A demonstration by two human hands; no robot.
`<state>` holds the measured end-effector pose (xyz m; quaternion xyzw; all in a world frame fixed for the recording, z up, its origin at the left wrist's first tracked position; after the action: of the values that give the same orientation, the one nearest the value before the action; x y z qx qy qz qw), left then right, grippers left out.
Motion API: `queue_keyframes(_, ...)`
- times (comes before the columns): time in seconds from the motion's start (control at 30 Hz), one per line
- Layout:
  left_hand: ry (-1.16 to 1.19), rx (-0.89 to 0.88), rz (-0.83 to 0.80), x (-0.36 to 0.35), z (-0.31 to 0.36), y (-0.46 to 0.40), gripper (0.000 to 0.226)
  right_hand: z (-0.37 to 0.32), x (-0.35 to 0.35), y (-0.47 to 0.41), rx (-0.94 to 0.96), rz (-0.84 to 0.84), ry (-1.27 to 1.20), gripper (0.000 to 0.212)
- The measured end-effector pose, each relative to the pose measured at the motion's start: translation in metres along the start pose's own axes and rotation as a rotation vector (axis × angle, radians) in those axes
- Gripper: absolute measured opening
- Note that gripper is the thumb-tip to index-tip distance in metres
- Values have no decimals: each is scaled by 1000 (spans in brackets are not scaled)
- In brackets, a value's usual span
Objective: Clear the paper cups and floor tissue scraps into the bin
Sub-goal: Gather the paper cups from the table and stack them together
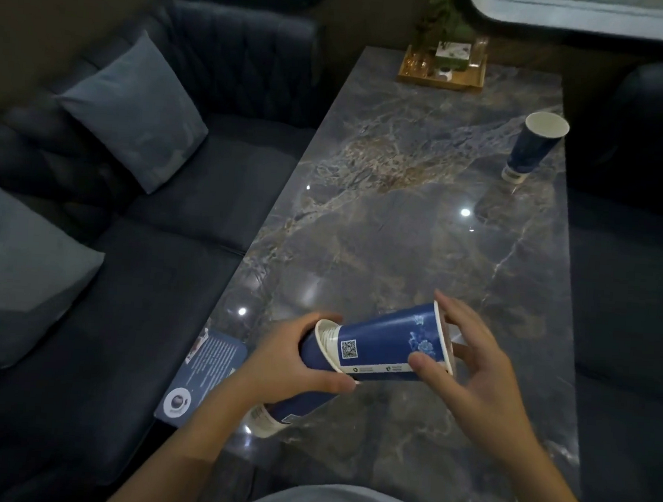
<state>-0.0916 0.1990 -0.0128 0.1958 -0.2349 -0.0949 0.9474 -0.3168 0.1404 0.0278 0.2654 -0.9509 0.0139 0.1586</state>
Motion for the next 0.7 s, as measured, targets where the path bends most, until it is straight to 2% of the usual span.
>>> queue_keyframes(0.13, 6, 45, -93, -8, 5, -1, 65, -2, -5, 1, -12, -45, 22, 73)
queue_keyframes(0.27, 20, 40, -141, -20, 16, -1, 64, -8, -7, 0, 3, -67, 49, 64)
queue_keyframes(0.47, -43, -23, -106, -24, 42, 5, 77, -8, -21, 3, -21, -101, 115, 58)
queue_keyframes(0.7, -10, -87, -82, -31, 54, 11, 75, -10, -41, 6, -30, -175, 133, 58)
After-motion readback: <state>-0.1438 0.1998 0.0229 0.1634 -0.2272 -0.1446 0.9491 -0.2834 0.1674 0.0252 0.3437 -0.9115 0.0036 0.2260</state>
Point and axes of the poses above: each hand's wrist, its own y-axis away from the middle knuckle, its own x-axis out of the back of the hand, z = x × y, the point moved 7 cm from there along -y, towards the middle knuckle, and after that the axes turned 10 degrees about -z, right-handed, at the moved point
